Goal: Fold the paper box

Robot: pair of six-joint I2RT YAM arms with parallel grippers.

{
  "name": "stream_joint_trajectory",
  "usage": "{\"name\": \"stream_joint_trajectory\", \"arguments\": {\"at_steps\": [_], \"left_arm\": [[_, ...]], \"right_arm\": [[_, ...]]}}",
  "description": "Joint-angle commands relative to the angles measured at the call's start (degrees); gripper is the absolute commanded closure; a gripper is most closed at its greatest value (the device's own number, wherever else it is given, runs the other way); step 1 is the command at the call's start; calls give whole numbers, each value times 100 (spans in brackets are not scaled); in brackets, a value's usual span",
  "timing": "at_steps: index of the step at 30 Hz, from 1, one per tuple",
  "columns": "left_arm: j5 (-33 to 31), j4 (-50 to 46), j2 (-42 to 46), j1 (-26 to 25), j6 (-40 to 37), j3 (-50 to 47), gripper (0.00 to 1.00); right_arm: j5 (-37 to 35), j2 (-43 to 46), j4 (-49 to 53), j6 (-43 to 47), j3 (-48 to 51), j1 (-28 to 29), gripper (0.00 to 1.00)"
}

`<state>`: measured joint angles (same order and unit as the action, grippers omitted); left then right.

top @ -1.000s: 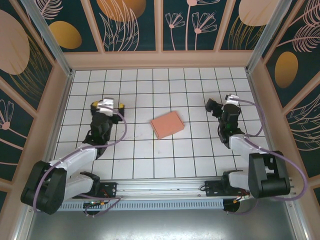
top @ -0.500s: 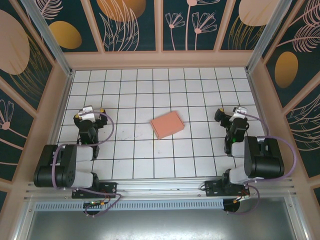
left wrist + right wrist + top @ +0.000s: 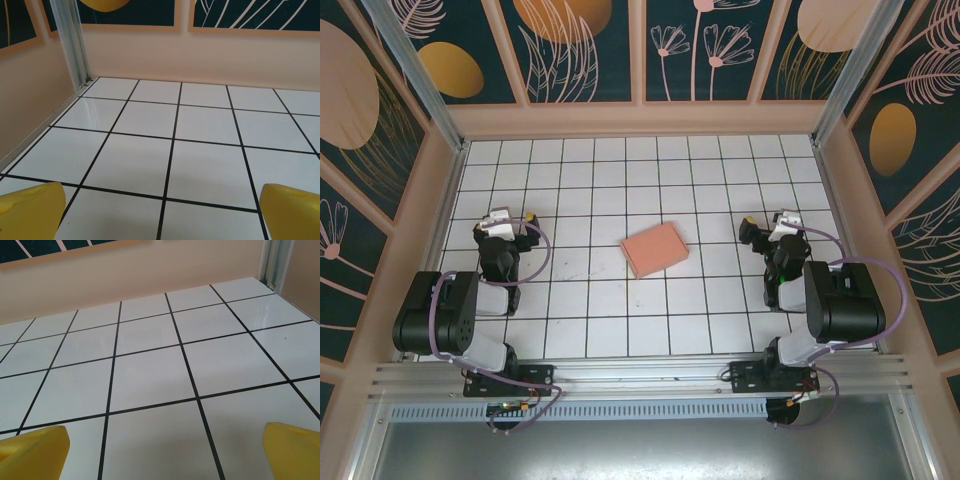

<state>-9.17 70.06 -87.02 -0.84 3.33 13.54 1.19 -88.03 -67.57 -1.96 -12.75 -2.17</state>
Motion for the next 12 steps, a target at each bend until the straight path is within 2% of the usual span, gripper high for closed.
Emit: {"name": "stream_joint_trajectory", "arguments": {"at_steps": [1,12], "left_arm": [[100,236,9,31,106,14,1],[104,227,5,31,111,26,1]], "right_arm": [[9,-12,-314,99,-97,13,1],[11,-8,-310,98,-96,11,1]]}}
